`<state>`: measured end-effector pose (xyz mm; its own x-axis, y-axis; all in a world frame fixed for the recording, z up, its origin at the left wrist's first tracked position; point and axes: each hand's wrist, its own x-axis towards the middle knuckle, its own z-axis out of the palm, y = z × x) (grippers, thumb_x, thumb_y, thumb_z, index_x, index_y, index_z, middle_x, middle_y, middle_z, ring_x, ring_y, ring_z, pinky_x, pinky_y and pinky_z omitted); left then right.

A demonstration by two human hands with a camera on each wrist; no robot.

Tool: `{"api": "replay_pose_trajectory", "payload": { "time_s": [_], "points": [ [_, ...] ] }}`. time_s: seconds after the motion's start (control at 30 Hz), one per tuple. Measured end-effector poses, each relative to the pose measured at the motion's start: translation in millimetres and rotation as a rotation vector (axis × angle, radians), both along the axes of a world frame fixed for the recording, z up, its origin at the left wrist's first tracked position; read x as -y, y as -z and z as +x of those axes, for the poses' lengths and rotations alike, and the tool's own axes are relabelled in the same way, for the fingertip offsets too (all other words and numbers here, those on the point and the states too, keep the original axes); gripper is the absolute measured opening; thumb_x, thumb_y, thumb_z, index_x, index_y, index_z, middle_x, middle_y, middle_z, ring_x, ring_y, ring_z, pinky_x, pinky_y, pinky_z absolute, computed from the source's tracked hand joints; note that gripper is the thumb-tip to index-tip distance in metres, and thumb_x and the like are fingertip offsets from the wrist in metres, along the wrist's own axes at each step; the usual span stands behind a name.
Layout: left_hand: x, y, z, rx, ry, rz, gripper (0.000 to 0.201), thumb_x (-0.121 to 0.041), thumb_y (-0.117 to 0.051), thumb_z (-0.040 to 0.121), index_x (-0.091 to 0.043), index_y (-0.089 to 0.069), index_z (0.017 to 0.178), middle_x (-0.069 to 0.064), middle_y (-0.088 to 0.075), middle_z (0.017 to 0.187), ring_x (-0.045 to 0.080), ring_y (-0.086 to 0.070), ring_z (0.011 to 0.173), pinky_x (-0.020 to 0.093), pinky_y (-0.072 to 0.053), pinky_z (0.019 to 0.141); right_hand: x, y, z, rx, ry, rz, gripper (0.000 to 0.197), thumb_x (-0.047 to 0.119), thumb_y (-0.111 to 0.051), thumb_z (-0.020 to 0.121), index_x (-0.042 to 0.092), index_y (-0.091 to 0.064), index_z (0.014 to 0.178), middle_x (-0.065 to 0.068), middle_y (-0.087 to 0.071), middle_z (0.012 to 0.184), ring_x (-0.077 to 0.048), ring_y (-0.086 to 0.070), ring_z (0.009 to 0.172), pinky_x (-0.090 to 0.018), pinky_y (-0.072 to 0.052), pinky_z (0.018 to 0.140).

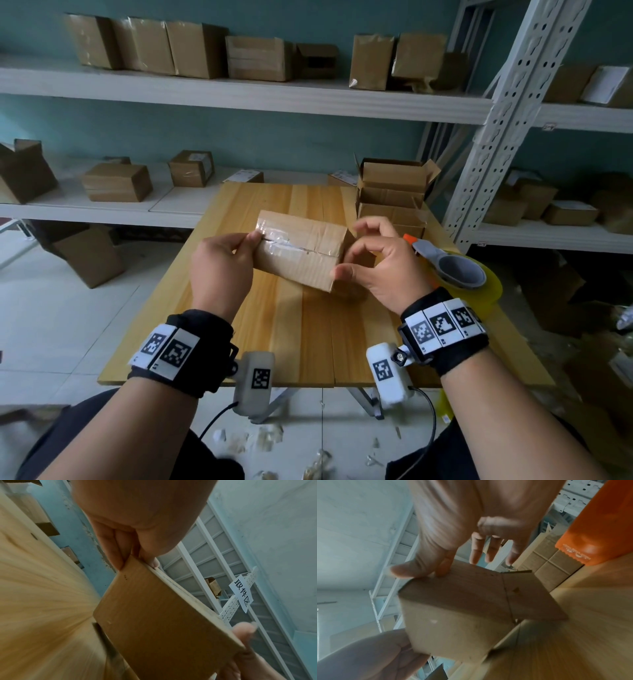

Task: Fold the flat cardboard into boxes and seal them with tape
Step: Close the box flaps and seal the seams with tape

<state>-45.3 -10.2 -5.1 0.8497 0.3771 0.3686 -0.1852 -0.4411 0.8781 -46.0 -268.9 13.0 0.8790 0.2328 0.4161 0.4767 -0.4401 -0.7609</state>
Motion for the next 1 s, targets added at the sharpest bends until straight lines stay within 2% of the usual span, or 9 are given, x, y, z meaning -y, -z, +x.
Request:
{"api": "replay_pose_trajectory", "payload": {
  "time_s": [0.1,0.27,0.4,0.53,0.63,0.7,0.77,0.87,1.0],
  "points": [
    [-0.5,2.9,4.4,-0.024,0.007,-0.01,0.028,-0.036,-0.069,0.103,-0.017,-0.084,0.09,0.006,-0.074,0.072,0.034,-0.071,0.074,0.045,-0.062,0.072,-1.2,-3.4,-2.3,-0.029,-0.059,-0.013,0.047,0.053,-0.094,0.053,0.028,-0.066,0.082,0.019,-0.031,0.166,-0.006,-0.026,0.154,-0.021,-0.028,0.111],
    [-0.4,2.2,7.8,-0.044,-0.015,0.058,0.038,-0.038,-0.065,0.105,-0.016,-0.076,0.076,0.012,-0.07,0.069,0.039,-0.068,0.072,0.052,-0.06,0.071,-7.8,-2.9,-7.9,0.04,-0.068,-0.05,0.065,0.038,-0.101,0.059,0.028,-0.053,0.102,0.019,-0.052,0.147,0.007,-0.044,0.138,-0.032,-0.045,0.112],
    [9.5,5.2,3.8,-0.056,0.068,0.074,0.024,-0.025,-0.057,0.109,-0.02,-0.08,0.109,0.005,-0.077,0.092,0.033,-0.073,0.085,0.05,-0.062,0.08,-11.2,-4.0,-11.3,0.163,-0.057,0.087,0.069,0.038,-0.099,0.065,0.025,-0.059,0.121,0.018,-0.051,0.153,-0.001,-0.048,0.14,-0.035,-0.053,0.107],
    [22.3,-1.0,-5.9,-0.132,0.18,0.101,0.044,-0.043,-0.048,0.112,-0.014,-0.075,0.092,0.014,-0.073,0.081,0.036,-0.07,0.081,0.049,-0.058,0.073,-13.2,-6.8,-14.3,0.28,-0.031,0.007,0.086,0.043,-0.097,0.069,0.019,-0.06,0.144,0.01,-0.05,0.158,-0.003,-0.044,0.145,-0.04,-0.047,0.116],
    [24.2,-6.6,-11.2,-0.155,0.308,0.024,0.075,-0.077,-0.044,0.1,-0.009,-0.075,0.094,0.021,-0.073,0.09,0.028,-0.066,0.079,0.043,-0.051,0.072,-12.4,-6.8,-14.2,0.255,-0.012,-0.017,0.085,0.048,-0.091,0.073,0.023,-0.059,0.148,0.012,-0.046,0.16,-0.001,-0.039,0.148,-0.039,-0.047,0.117],
    [25.0,-6.1,-12.3,-0.177,0.357,-0.002,0.09,-0.091,-0.043,0.089,-0.007,-0.073,0.101,0.022,-0.072,0.098,0.036,-0.067,0.087,0.054,-0.055,0.08,-10.7,-6.2,-13.3,0.237,-0.018,-0.003,0.084,0.048,-0.09,0.074,0.024,-0.059,0.148,0.012,-0.046,0.16,0.0,-0.039,0.148,-0.036,-0.048,0.116],
    [25.5,-6.9,-13.7,-0.175,0.371,-0.012,0.092,-0.094,-0.043,0.085,-0.008,-0.074,0.102,0.019,-0.073,0.096,0.039,-0.066,0.09,0.058,-0.055,0.084,-9.4,-6.6,-13.1,0.214,-0.027,0.007,0.084,0.048,-0.089,0.074,0.025,-0.057,0.149,0.013,-0.045,0.16,0.001,-0.038,0.148,-0.034,-0.048,0.115],
    [24.2,-11.1,-14.0,-0.156,0.353,-0.001,0.089,-0.088,-0.046,0.088,-0.003,-0.071,0.092,0.018,-0.063,0.08,0.022,-0.054,0.07,0.043,-0.043,0.068,-9.0,-6.2,-11.9,0.187,-0.035,0.003,0.083,0.048,-0.087,0.076,0.028,-0.055,0.15,0.014,-0.043,0.161,0.002,-0.036,0.149,-0.033,-0.047,0.116],
    [22.3,-11.4,-12.6,-0.18,0.314,-0.017,0.081,-0.077,-0.048,0.096,0.0,-0.072,0.092,0.023,-0.062,0.08,0.023,-0.052,0.072,0.041,-0.04,0.068,-12.8,-1.6,-7.7,0.214,-0.054,-0.074,0.077,0.06,-0.075,0.086,0.036,-0.049,0.155,0.011,-0.034,0.166,-0.006,-0.031,0.153,-0.044,-0.046,0.118]
  ]
}}
